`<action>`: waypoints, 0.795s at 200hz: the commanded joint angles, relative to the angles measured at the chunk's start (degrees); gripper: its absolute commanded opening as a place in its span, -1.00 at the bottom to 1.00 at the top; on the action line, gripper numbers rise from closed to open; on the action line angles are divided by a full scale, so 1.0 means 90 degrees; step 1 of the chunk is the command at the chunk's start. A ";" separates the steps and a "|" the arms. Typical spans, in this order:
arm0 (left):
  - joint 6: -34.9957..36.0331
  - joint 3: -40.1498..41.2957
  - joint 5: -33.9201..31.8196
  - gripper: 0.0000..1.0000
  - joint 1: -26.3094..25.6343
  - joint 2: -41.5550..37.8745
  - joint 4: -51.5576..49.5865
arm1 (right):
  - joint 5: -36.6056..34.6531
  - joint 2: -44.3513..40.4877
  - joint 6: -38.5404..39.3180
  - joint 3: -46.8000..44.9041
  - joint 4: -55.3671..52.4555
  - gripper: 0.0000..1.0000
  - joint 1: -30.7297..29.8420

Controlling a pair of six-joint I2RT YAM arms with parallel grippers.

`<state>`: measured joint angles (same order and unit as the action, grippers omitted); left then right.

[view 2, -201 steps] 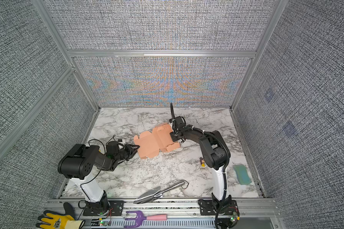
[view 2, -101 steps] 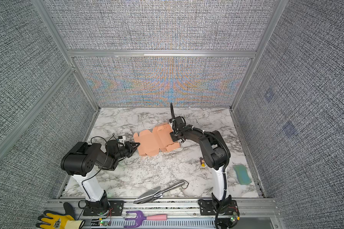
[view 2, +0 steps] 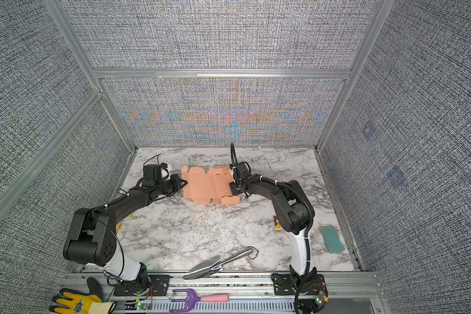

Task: Assemble paper box
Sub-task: First fold the bottom flaps of a flat cardboard box at the center of the table.

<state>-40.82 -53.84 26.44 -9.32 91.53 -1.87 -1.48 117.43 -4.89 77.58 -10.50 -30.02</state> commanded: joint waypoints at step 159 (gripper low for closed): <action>0.1800 -0.1883 -0.2729 -1.00 -0.0496 0.1413 -0.2837 | -0.0949 -0.0377 -0.0543 0.0264 -0.0697 -0.95 -0.0199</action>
<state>-26.74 -69.76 7.75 -13.63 102.78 -25.04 -4.80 114.80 -9.93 79.37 -13.56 -31.83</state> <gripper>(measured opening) 0.063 0.049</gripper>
